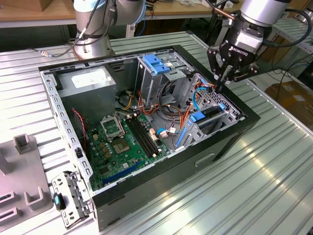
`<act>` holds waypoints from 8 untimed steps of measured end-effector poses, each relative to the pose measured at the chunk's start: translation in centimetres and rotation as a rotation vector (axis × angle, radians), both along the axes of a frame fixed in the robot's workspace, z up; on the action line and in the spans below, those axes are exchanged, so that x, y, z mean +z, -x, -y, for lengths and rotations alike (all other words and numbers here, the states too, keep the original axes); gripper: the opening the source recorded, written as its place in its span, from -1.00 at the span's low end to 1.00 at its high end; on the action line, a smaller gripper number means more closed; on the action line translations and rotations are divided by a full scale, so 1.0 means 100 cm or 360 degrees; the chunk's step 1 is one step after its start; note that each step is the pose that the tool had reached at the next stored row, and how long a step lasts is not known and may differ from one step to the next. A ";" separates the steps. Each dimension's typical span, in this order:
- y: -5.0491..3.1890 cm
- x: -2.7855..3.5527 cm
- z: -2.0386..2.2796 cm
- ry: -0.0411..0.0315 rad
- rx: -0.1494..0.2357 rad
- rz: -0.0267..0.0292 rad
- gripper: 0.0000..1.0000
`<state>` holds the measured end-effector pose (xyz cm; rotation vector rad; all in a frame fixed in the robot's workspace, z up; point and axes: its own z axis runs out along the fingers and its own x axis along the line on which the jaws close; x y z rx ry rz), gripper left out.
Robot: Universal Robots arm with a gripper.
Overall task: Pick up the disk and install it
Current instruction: 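Insert the first disk wire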
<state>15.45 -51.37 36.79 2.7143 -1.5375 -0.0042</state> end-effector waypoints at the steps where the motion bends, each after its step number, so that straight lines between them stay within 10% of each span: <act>1: 0.0000 0.0000 0.0000 0.0000 -0.0019 0.00000 -0.67; 8: 0.0002 -0.0003 0.0000 0.0000 -0.0218 0.00000 -0.67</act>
